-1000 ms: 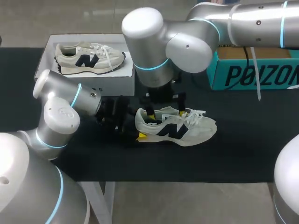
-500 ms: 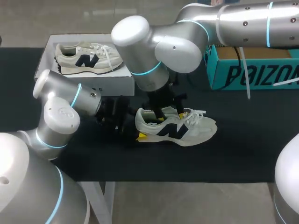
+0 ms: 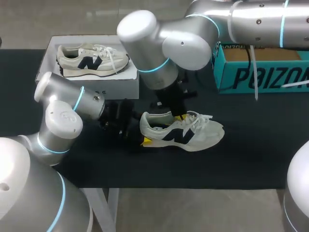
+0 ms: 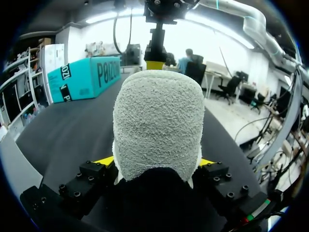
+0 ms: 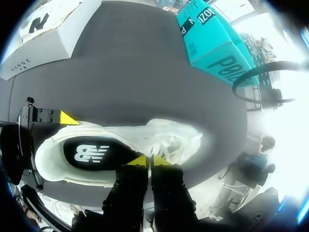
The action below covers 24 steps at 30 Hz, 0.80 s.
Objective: Take the shoe out of the shoebox, open the shoe tongue, remove and reinsert the insole, then place the shoe into the shoebox
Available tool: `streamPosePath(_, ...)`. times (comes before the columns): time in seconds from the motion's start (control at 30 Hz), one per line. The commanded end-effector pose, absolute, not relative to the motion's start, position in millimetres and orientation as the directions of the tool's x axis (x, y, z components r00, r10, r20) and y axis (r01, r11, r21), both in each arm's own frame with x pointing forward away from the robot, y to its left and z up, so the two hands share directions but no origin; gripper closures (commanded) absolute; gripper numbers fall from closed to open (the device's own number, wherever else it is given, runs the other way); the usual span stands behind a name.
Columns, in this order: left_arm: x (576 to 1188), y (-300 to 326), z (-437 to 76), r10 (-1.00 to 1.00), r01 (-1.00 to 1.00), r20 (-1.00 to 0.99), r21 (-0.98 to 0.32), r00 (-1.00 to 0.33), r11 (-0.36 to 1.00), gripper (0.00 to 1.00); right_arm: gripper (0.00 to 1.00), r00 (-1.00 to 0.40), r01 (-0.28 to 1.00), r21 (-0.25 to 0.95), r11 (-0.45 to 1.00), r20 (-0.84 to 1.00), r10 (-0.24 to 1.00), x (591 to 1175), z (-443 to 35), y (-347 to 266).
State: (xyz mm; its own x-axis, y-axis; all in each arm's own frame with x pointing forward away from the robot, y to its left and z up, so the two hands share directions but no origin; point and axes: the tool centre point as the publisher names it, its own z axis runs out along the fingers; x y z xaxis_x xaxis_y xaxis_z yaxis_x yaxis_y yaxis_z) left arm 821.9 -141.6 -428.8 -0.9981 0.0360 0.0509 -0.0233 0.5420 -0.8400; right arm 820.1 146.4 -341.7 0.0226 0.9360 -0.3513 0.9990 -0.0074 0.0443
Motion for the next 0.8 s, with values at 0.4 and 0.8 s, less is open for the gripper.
streamPosePath(0.4,822,-143,-430,0.035,-0.024,0.051,-0.839,-0.998,0.543,1.00,1.00,0.098,0.994,0.084,-0.071,-0.378,0.921,823,-313,96)
streamPosePath(0.8,822,-143,-430,0.035,-0.024,0.051,-0.839,-0.998,0.543,1.00,1.00,0.182,0.983,0.073,-0.167,-0.396,0.900,815,-313,46)
